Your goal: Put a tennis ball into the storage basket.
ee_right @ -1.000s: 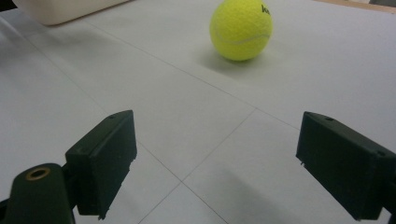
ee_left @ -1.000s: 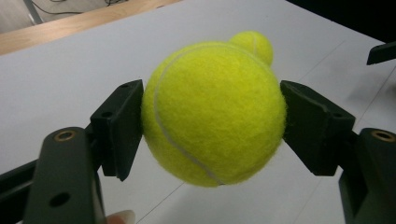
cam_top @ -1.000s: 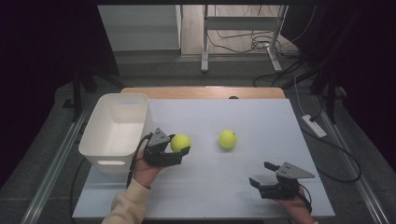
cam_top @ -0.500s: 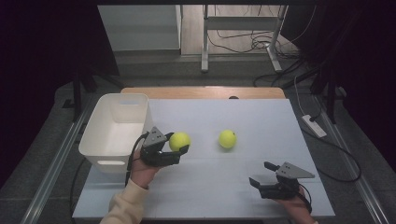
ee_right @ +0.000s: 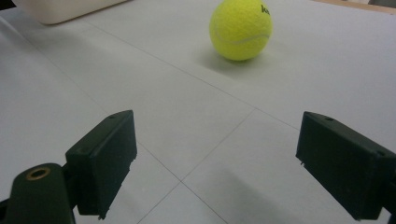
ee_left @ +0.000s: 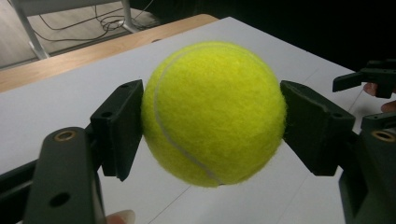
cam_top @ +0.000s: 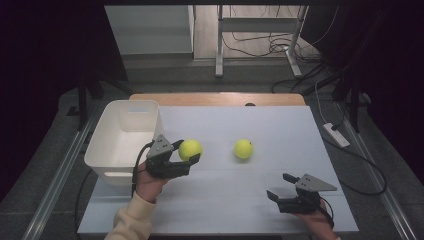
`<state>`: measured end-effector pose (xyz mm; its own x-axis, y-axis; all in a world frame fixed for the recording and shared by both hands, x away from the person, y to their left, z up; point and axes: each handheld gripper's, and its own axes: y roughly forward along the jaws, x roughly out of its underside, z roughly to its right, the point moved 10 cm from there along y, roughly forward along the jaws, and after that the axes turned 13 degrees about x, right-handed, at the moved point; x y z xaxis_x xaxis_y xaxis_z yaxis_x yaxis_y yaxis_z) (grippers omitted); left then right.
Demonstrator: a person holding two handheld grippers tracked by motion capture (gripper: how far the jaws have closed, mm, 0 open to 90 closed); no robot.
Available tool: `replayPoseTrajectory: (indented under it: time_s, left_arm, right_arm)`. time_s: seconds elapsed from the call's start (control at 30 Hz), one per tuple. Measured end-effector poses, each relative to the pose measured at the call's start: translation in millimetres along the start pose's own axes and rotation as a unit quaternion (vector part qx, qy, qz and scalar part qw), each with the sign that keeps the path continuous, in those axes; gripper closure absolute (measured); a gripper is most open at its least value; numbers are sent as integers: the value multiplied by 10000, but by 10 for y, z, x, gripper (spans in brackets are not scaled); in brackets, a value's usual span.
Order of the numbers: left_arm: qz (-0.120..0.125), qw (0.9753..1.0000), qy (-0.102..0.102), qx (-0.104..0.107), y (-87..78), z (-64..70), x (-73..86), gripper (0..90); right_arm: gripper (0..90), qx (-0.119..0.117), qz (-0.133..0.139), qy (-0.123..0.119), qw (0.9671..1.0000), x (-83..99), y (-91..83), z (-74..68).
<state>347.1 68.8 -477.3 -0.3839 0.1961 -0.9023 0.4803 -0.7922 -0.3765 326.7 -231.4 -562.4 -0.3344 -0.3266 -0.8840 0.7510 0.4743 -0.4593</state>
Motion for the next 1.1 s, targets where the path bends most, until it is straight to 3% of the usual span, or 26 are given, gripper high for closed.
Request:
replayPoseTrajectory:
  time_s: [1.1]
  left_arm:
    - [410,9990,114,122,-239,109,-203,270]
  right_arm:
    - [121,0,15,-1,10000,-5,-3,1]
